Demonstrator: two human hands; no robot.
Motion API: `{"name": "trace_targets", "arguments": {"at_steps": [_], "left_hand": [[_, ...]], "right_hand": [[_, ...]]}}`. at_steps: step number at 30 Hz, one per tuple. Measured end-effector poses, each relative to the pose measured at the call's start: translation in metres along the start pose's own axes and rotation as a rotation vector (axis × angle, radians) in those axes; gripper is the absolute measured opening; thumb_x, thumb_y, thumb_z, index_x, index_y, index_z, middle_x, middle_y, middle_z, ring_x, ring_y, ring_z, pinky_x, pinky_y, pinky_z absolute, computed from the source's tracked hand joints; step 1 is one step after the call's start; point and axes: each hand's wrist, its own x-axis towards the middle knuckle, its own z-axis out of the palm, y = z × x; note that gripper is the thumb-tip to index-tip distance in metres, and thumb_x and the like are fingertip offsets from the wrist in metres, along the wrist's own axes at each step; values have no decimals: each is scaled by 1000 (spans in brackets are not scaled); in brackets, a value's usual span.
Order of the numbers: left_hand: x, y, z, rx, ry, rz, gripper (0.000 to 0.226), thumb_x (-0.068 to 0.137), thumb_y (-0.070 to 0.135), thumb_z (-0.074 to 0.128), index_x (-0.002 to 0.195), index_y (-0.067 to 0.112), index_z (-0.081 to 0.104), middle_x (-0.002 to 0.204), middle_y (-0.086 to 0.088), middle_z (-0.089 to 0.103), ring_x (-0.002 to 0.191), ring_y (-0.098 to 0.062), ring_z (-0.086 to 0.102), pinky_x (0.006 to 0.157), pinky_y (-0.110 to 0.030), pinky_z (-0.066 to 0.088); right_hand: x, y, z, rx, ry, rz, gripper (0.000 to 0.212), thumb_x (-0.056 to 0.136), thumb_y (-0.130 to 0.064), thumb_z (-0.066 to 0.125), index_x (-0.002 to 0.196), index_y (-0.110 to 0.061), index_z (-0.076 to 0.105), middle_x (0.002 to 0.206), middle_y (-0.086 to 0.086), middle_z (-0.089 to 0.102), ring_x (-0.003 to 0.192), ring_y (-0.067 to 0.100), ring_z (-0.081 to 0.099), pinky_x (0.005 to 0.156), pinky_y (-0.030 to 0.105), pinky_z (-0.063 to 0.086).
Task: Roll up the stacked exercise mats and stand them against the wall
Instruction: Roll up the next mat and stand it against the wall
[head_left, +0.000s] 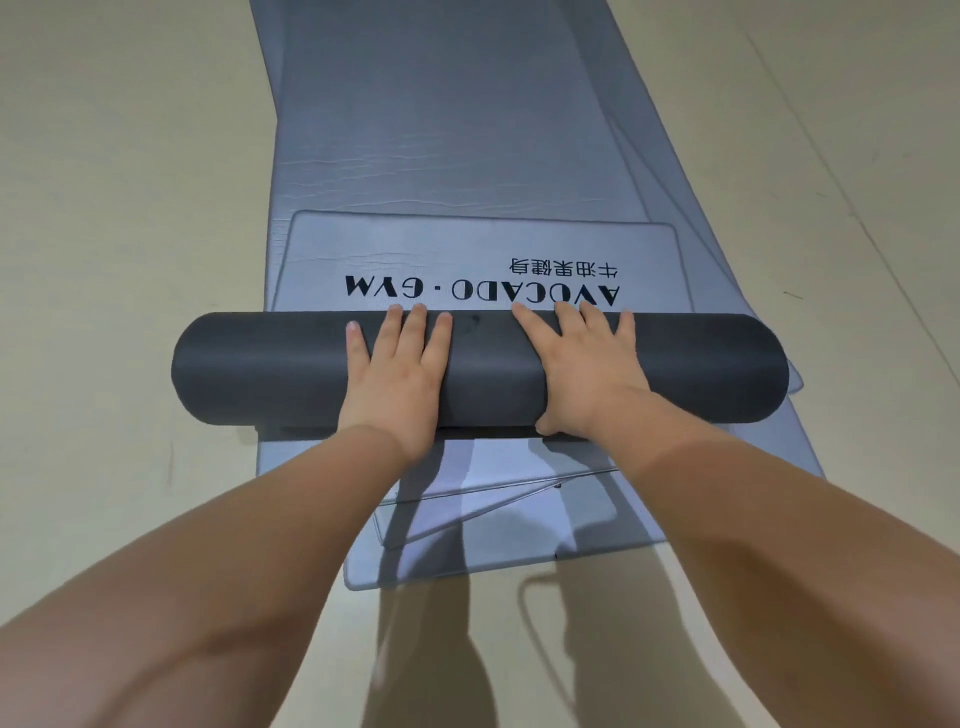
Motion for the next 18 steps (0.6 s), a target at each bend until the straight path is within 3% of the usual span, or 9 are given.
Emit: {"name": "trace_targets", "arguments": {"at_steps": [3, 7, 12, 18], "left_hand": [[11, -5, -11, -9, -4, 35, 104, 84, 20, 70, 160, 18, 0, 163, -9, 16, 154, -32, 11, 120, -67, 12], [4, -1, -20, 57, -7, 79, 90, 79, 11, 68, 153, 16, 17, 142, -9, 39, 130, -32, 37, 109, -70, 29], [-17, 7, -31, 144, -41, 155, 78, 79, 4, 63, 146, 13, 25, 130, -12, 48, 115, -35, 45, 101, -60, 38], [-69, 30, -39, 115, -150, 244, 59, 83, 11, 63, 135, 12, 36, 121, -13, 54, 107, -33, 52, 90, -46, 39]], "right_hand": [[7, 5, -10, 40, -18, -28, 134, 64, -54, 89, 164, -42, 0, 160, 8, 33, 150, 34, 27, 123, 68, 14], [-5, 2, -5, 59, 18, -19, 122, 68, -51, 87, 162, -44, 10, 151, 4, 42, 145, 30, 34, 123, 67, 15], [-33, 2, 7, 82, 40, -9, 110, 72, -51, 84, 160, -47, 17, 144, -2, 50, 138, 25, 43, 122, 63, 19], [-84, 12, 17, 80, -32, -86, 108, 67, -48, 84, 157, -49, 23, 143, -9, 50, 137, 19, 44, 123, 59, 18]]}}
